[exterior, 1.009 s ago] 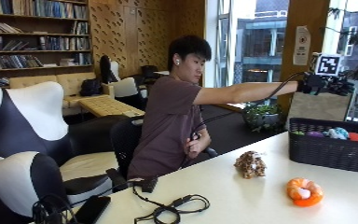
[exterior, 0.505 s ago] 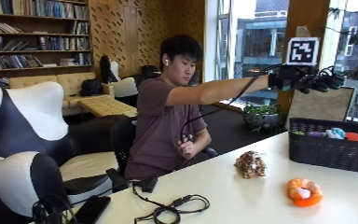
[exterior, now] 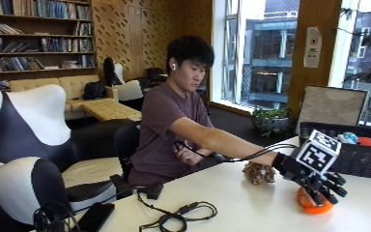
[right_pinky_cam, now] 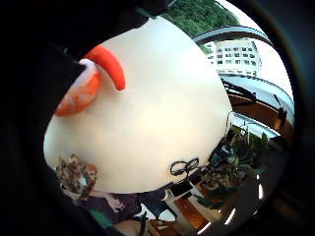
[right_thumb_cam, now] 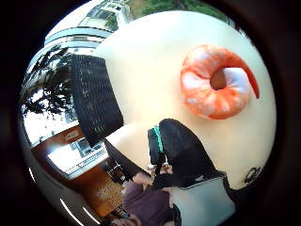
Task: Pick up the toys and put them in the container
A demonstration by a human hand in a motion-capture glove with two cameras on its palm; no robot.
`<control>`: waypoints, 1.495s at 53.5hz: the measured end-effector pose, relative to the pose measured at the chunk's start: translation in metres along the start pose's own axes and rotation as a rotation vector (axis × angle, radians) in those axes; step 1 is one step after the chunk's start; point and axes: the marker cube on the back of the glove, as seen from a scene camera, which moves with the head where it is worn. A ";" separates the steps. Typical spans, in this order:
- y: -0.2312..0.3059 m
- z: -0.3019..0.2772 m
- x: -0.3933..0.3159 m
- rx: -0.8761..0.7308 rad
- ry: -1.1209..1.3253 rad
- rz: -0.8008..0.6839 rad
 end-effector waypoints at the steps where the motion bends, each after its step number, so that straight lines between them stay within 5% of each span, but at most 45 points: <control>1: -0.004 0.008 0.000 -0.014 -0.007 -0.006; 12: -0.030 0.061 -0.002 0.010 0.063 -0.022; 24: -0.035 0.049 -0.003 0.083 -0.052 -0.064; 32: -0.026 -0.002 -0.026 0.170 -0.021 -0.043; 50: 0.064 -0.221 -0.095 0.369 0.177 -0.206; 57: 0.084 -0.272 -0.145 0.434 0.097 -0.106; 67: 0.096 -0.285 -0.233 0.456 0.071 -0.306; 71: 0.093 -0.276 -0.286 0.452 0.038 -0.246; 80: 0.092 -0.242 -0.349 0.411 0.062 -0.509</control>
